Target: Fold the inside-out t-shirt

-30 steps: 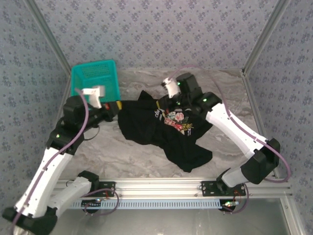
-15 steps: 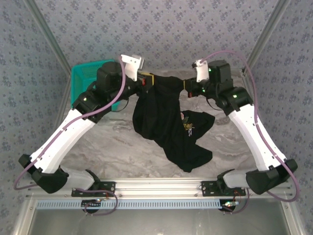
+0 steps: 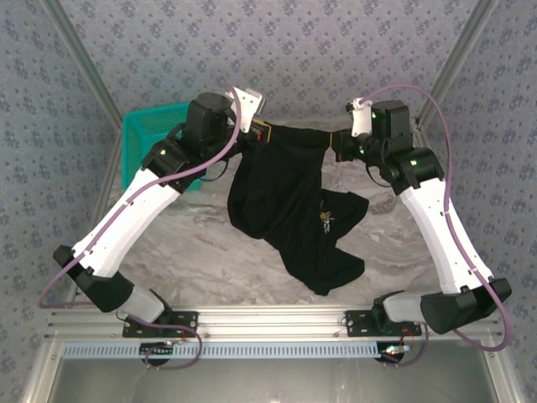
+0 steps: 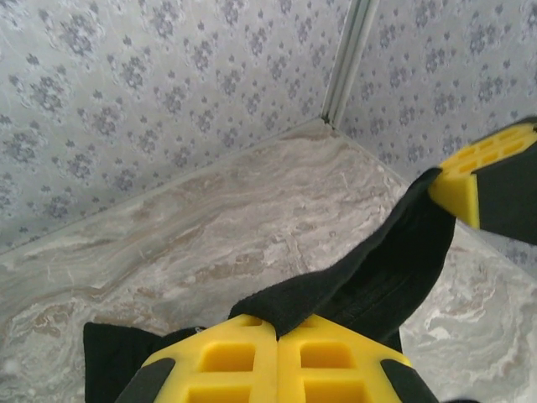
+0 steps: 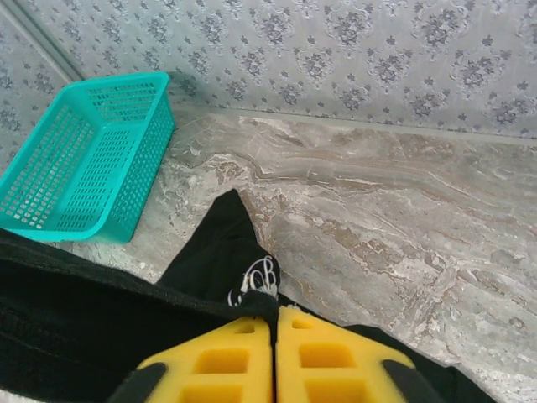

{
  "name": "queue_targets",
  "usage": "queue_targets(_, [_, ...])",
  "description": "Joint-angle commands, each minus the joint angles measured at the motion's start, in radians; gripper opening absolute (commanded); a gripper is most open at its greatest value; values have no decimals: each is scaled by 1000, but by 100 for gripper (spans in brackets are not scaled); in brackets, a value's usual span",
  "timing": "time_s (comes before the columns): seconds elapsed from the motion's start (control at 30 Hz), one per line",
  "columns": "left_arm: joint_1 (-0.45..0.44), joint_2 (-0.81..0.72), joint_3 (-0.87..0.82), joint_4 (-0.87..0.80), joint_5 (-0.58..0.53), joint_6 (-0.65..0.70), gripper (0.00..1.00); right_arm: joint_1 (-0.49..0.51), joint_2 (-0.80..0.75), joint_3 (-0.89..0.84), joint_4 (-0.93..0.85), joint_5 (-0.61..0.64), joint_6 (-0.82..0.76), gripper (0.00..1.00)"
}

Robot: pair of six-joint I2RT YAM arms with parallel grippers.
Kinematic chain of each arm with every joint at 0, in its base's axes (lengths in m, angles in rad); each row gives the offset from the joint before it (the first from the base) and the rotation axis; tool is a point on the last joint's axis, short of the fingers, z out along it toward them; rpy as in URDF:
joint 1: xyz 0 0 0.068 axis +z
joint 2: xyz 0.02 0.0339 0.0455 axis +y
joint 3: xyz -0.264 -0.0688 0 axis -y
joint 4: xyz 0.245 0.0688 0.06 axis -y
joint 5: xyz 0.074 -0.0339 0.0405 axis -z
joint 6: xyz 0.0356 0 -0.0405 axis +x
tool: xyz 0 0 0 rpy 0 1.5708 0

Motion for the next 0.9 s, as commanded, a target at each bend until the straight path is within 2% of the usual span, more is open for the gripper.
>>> queue_targets(0.0, [4,18,47,-25,103,25,0,-11,-1,7,-37,-30,-6,30])
queue_targets(0.07, [3,39,62,-52,134,19,0,-12,-22,-9,-38,-38,-45,41])
queue_targets(0.17, [2,65,101,-119,141,6,0,-11,-74,-63,8,-64,-100,49])
queue_targets(0.3, [-4,87,139,-176,138,-23,0,40,-114,-169,125,-216,-199,59])
queue_targets(0.4, [-7,92,164,-208,74,-37,0,112,-124,-231,170,-147,-208,61])
queue_targets(0.47, [-6,82,163,-219,0,-35,0,149,-124,-263,136,-9,-155,62])
queue_targets(0.57, [3,49,143,-220,-109,-26,0,164,-118,-287,-37,181,-12,63])
queue_targets(0.67, [28,11,114,-204,-151,-31,0,167,-166,-408,-97,193,68,63])
queue_targets(0.77, [63,-26,75,-190,-165,-50,0,173,-203,-545,-109,130,185,63])
queue_targets(0.87, [90,-58,47,-172,-182,-56,0,218,-191,-665,-125,127,294,63])
